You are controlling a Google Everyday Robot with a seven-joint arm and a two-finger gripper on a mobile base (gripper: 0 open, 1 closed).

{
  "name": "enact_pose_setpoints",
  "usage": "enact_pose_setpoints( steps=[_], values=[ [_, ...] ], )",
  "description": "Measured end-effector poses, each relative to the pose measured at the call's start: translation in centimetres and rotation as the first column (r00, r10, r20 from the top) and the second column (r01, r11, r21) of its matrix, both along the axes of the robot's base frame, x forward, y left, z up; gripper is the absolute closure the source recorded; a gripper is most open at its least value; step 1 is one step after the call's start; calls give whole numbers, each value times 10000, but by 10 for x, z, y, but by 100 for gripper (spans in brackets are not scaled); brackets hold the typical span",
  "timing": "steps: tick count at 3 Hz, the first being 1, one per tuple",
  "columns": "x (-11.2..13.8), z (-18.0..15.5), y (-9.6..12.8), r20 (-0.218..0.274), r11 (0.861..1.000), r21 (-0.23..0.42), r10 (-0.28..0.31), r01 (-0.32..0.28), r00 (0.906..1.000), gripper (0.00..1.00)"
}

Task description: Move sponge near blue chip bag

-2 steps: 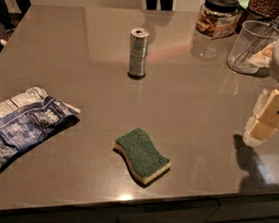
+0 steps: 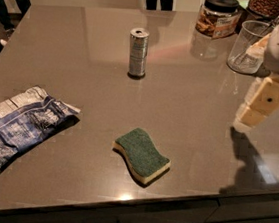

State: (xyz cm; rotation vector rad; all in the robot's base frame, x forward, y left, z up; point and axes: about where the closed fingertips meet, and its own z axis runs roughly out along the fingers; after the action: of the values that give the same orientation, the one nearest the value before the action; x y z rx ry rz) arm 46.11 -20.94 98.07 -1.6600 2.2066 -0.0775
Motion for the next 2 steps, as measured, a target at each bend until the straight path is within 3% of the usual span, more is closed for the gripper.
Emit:
enact_pose_setpoints(
  steps=[2],
  values=[
    [63, -1, 25, 460, 9910, 1250, -546, 485, 9974, 0]
  ],
)
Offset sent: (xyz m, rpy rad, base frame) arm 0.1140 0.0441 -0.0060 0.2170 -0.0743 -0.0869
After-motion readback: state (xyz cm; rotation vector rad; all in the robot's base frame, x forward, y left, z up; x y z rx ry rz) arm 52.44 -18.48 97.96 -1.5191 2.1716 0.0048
